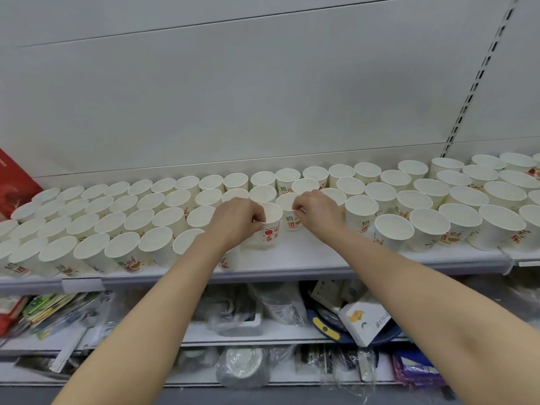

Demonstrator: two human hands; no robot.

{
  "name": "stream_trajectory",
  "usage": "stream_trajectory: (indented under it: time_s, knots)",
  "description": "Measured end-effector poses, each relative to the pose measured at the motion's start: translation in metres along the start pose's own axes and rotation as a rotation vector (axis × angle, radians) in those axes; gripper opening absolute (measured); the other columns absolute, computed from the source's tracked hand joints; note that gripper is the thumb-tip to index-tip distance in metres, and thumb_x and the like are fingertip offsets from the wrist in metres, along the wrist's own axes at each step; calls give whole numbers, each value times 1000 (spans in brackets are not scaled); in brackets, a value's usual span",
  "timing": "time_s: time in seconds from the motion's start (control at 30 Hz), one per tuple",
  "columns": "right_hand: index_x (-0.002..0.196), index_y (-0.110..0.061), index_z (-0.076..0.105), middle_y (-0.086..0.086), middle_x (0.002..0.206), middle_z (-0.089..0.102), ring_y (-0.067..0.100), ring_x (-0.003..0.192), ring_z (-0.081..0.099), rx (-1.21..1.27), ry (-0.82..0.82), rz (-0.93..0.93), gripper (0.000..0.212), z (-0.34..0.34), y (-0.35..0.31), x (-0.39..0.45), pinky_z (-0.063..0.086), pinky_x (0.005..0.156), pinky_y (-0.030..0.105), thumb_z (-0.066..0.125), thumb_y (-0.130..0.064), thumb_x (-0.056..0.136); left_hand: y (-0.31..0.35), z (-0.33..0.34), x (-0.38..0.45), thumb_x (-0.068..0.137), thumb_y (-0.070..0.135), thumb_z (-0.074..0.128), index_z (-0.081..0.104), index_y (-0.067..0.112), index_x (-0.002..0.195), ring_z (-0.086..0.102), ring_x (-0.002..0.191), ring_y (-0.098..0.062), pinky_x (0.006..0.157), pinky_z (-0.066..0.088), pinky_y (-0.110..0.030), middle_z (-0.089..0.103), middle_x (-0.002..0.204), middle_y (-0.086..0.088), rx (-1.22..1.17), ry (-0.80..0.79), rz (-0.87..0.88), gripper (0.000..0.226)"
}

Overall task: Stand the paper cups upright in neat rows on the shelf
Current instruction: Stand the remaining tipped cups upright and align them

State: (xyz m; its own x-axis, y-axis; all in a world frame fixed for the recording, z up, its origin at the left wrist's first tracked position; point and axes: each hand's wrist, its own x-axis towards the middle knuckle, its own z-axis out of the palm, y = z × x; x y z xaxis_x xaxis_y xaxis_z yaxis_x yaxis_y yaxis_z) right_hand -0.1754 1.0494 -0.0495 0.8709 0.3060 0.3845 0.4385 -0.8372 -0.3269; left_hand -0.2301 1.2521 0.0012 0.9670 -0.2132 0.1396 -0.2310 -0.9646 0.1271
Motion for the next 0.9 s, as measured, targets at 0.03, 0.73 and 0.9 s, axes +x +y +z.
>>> stream_trajectory:
  time_s: [0.03,0.73,0.9]
  knots:
    - [89,-14,69,4,90,66,25,91,55,2,-12,8,13,0,-2,2,43,66,35,56,-14,88,2,2,1,84,28,68,74,28,88,61,85,-17,73,55,-36,71,89,6,19,-7,-1,7]
    - [81,-20,72,-4,78,68,21,83,53,43,87,-97,2,-15,6,-19,46,65,37,73,-20,79,-5,18,9,82,21,67,71,31,106,60,100,-24,75,48,-33,67,105,-3,149,-48,-40,26]
    - [79,-22,72,-8,76,69,19,80,49,113,105,-153,5,-21,6,-38,45,67,39,76,-22,77,-9,15,7,79,40,75,72,35,102,58,100,-16,70,43,-30,67,104,6,60,25,-15,24]
